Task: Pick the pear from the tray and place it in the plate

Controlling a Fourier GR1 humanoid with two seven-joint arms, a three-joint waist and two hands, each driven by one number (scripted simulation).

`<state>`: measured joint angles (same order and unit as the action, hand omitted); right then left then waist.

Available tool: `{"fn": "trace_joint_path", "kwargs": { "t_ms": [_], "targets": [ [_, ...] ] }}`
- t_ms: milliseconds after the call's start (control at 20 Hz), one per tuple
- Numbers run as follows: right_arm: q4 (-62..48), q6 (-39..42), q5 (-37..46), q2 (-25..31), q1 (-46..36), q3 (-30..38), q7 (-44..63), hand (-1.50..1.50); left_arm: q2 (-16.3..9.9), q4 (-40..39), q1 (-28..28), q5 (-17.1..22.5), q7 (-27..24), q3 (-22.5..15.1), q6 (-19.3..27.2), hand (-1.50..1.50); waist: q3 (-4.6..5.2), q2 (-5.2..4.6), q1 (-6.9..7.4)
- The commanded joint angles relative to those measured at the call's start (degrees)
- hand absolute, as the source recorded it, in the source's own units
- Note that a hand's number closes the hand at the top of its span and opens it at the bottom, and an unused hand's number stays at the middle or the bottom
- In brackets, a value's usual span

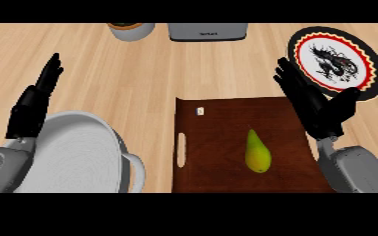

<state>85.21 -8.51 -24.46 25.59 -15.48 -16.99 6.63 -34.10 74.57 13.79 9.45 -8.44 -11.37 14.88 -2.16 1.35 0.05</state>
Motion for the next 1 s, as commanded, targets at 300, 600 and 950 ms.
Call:
{"fn": "trace_joint_path", "kwargs": {
  "t_ms": [300, 600, 950],
  "targets": [
    [-7.4, 6.09, 11.11, 20.0, -1.51, 5.13, -2.51, 1.5, 10.83, -2.09, -5.84, 8.88, 9.07, -1.84, -2.31, 0.0, 3.91, -3.42, 0.1],
    [-12.79, -8.38, 2.21, 5.05, 3.79, 17.15, -12.69, -1.5, 16.35, -1.12, -9.35, 12.31, 12.4, -3.0, -3.84, 0.0, 2.01, -1.67, -1.35],
    [-10.19, -1.18, 2.83, 8.85, 6.1, 14.88, -12.3, -1.5, 15.68, 0.96, -9.89, 12.17, 15.31, -2.08, -4.74, 0.0, 2.23, -1.25, -0.76]
  ]
}}
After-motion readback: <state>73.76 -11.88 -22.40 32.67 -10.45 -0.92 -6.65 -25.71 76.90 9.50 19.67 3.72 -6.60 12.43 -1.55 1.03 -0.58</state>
